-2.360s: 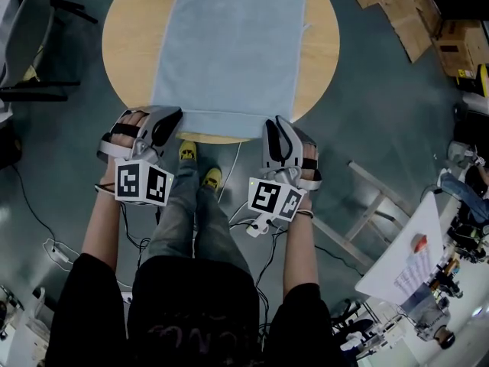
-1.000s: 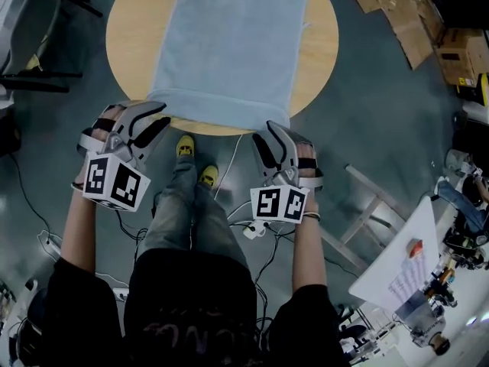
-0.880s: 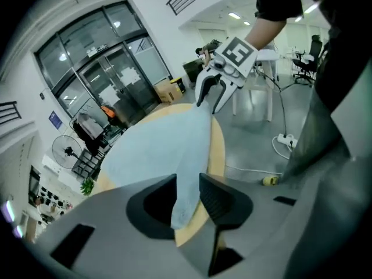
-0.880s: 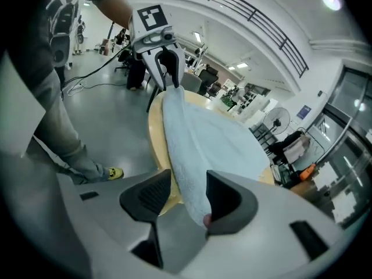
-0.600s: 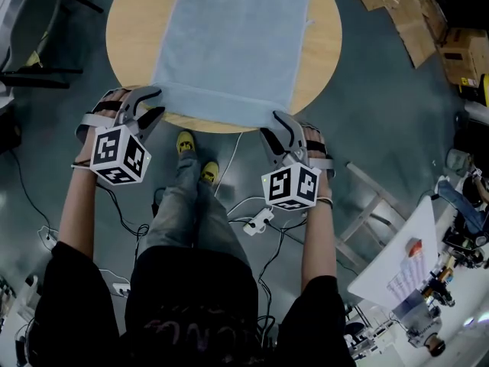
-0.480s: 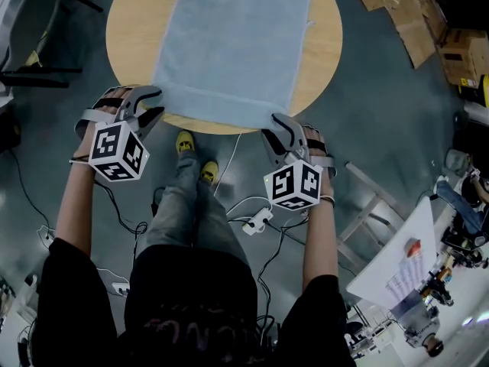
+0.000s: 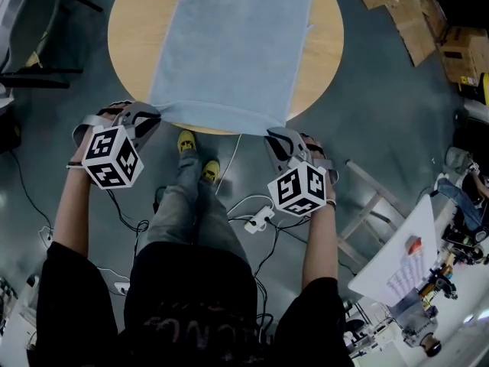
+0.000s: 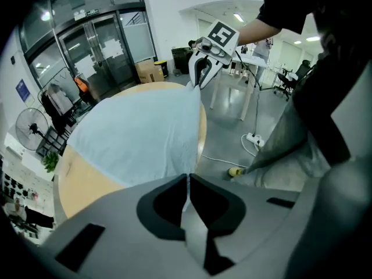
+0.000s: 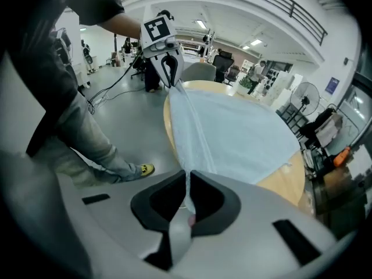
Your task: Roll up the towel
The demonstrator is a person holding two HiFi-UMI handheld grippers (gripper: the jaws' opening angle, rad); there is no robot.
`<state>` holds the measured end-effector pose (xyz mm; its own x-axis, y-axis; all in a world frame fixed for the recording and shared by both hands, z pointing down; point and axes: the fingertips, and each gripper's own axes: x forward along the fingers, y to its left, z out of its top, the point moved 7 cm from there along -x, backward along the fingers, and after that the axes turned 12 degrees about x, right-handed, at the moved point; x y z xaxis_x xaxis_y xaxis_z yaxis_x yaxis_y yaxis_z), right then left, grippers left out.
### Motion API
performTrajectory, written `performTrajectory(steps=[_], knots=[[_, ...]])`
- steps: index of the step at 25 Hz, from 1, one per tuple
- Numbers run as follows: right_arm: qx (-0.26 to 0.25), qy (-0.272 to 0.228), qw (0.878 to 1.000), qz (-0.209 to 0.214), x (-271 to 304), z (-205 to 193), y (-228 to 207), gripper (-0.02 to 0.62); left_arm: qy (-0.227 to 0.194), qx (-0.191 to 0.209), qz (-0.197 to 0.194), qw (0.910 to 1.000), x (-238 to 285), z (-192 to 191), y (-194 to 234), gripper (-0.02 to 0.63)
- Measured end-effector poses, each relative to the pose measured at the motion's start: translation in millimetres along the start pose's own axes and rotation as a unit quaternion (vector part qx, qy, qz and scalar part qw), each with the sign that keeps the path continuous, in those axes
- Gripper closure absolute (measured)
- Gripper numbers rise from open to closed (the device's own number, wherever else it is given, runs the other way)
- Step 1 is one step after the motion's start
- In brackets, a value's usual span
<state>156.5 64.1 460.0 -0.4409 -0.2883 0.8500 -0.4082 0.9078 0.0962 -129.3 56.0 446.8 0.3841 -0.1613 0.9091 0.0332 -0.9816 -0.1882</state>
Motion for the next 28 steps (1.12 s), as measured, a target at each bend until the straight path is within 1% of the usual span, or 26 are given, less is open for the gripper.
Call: performTrajectory(steps=[3, 5, 7, 10, 13, 14, 15, 17, 19, 21, 23, 25, 26, 28], knots=[[0.030, -0.004, 0.999, 0.025, -6.3, -2.9, 8.7, 0.568, -0.011, -0.019, -0.028, 0.9994, -3.9, -2.3, -5.5, 0.580], [0.044, -0.006, 0.999, 0.022, -7.2, -2.8, 5.9, 0.568, -0.025, -0.036, -0.037, 0.9983, -5.7, -4.9, 0.6, 0.579], [0.044, 0.000, 0.999, 0.017, -5.1, 0.0, -1.2, 0.568, -0.036, -0.054, -0.044, 0.9969, -7.1, -6.5, 12.8, 0.578], [0.049, 0.006, 0.999, 0.017, -1.8, 7.9, -15.2, 0.566, -0.044, -0.065, -0.044, 0.9959, -7.9, -8.6, 35.2, 0.577], [0.070, 0.007, 0.997, 0.027, -1.4, 14.0, -30.0, 0.563, -0.054, -0.083, -0.073, 0.9924, -6.0, -11.4, 50.7, 0.575], [0.078, 0.005, 0.997, 0.028, -1.5, 15.9, -34.7, 0.560, -0.058, -0.089, -0.076, 0.9915, -5.5, -12.8, 55.7, 0.574], [0.084, 0.002, 0.996, 0.024, -1.3, 17.7, -39.6, 0.556, -0.061, -0.091, -0.069, 0.9916, -5.2, -14.2, 61.2, 0.570], [0.097, -0.006, 0.995, 0.007, 0.2, 20.0, -49.9, 0.542, -0.065, -0.089, -0.044, 0.9929, -4.0, -16.3, 72.7, 0.565], [0.115, -0.018, 0.993, -0.011, 2.6, 19.8, -59.3, 0.514, -0.062, -0.085, -0.021, 0.9943, -0.7, -17.8, 81.8, 0.558], [0.124, -0.033, 0.991, -0.035, 4.1, 18.3, -66.3, 0.479, -0.057, -0.078, -0.001, 0.9953, 2.2, -19.8, 87.8, 0.535], [0.138, -0.041, 0.988, -0.048, 6.2, 15.9, -72.0, 0.468, -0.058, -0.077, 0.008, 0.9953, 5.8, -21.5, 91.2, 0.515], [0.156, -0.045, 0.986, -0.046, 8.8, 14.3, -75.7, 0.465, -0.063, -0.081, 0.008, 0.9947, 10.3, -23.0, 91.8, 0.515], [0.157, -0.047, 0.985, -0.047, 9.2, 14.7, -75.7, 0.463, -0.066, -0.083, 0.009, 0.9943, 10.8, -23.8, 91.4, 0.515], [0.139, -0.054, 0.987, -0.057, 5.7, 18.4, -73.1, 0.459, -0.071, -0.086, 0.017, 0.9936, 7.2, -24.1, 91.1, 0.509]])
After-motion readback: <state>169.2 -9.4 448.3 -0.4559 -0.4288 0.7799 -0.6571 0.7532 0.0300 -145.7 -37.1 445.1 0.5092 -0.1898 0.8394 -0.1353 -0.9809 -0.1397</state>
